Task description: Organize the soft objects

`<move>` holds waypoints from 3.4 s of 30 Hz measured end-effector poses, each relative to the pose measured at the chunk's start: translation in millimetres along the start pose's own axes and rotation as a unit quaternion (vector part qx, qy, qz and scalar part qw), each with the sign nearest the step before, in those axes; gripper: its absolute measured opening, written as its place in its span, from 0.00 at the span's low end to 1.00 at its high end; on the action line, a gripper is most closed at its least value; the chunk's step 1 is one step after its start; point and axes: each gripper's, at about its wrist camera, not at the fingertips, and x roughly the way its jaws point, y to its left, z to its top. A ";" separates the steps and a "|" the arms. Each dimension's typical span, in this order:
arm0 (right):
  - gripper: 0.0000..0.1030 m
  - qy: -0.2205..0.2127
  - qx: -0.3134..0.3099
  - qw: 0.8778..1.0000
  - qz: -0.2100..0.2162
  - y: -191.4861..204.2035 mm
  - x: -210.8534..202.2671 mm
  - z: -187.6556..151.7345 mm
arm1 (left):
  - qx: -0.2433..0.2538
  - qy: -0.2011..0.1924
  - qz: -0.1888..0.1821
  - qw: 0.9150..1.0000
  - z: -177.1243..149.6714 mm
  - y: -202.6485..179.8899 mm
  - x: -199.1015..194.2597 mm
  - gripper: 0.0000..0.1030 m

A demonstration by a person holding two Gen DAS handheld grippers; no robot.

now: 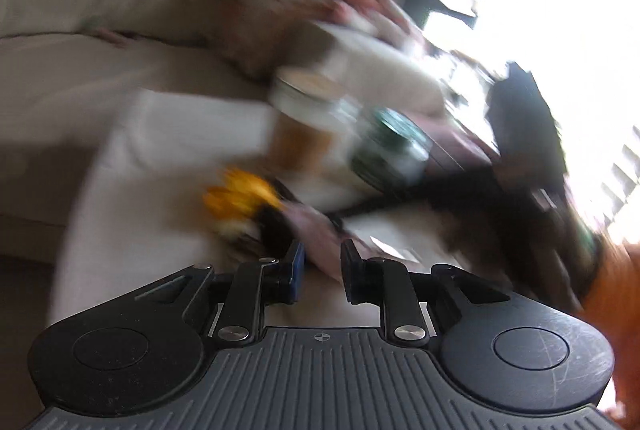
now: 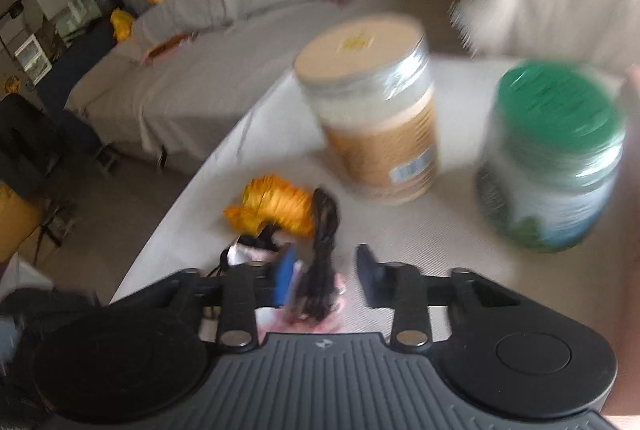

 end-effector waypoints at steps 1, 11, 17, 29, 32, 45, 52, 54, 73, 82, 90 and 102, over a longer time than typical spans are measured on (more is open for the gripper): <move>0.15 -0.007 -0.009 1.000 -0.004 2.3 -6.8 -2.2 | -0.017 -0.011 0.016 1.000 2.9 6.9 0.2 0.21; 0.09 -0.083 -0.039 0.992 -0.087 -14.3 -121.2 -67.5 | -0.061 -0.016 0.013 0.998 3.3 8.3 18.2 0.21; 0.10 -0.097 -0.009 0.985 -0.144 -46.3 -142.8 -116.1 | 0.002 0.046 -0.030 0.998 -11.7 -42.8 63.6 0.21; 0.49 -0.140 0.007 0.977 -0.162 -66.2 -143.3 -162.1 | 0.079 0.072 -0.088 0.990 -18.8 -87.4 44.9 0.21; 0.50 -0.144 0.010 0.977 -0.159 -66.4 -142.7 -164.1 | 0.036 0.070 -0.032 0.996 -11.6 -78.9 63.0 0.21; 0.54 -0.158 0.032 0.976 -0.149 -70.3 -145.2 -167.0 | 0.000 0.074 -0.037 0.997 24.4 -69.9 104.2 0.21; 0.56 -0.162 0.041 0.975 -0.148 -71.4 -145.9 -167.0 | -0.035 0.138 -0.075 0.987 6.1 -50.4 115.2 0.21; 0.56 -0.162 0.042 0.975 -0.147 -71.8 -146.0 -167.2 | -0.040 0.150 -0.090 0.984 -2.3 -50.7 104.0 0.21; 0.59 -0.172 0.057 0.973 -0.146 -71.9 -148.9 -169.8 | 0.153 0.090 0.047 0.983 -38.0 -137.8 87.9 0.25; 0.56 -0.158 -0.026 0.977 -0.143 -52.7 -136.2 -152.7 | 0.174 0.084 0.046 0.980 -42.4 -138.2 93.2 0.25; 0.13 -0.106 -0.051 0.982 -0.148 -57.0 -128.4 -135.9 | 0.200 0.063 0.032 0.977 -53.1 -138.0 83.0 0.22; 0.13 -0.223 -0.043 0.957 -0.178 -51.9 -271.0 -188.8 | 0.211 -0.021 -0.100 0.972 0.7 -211.5 16.5 0.22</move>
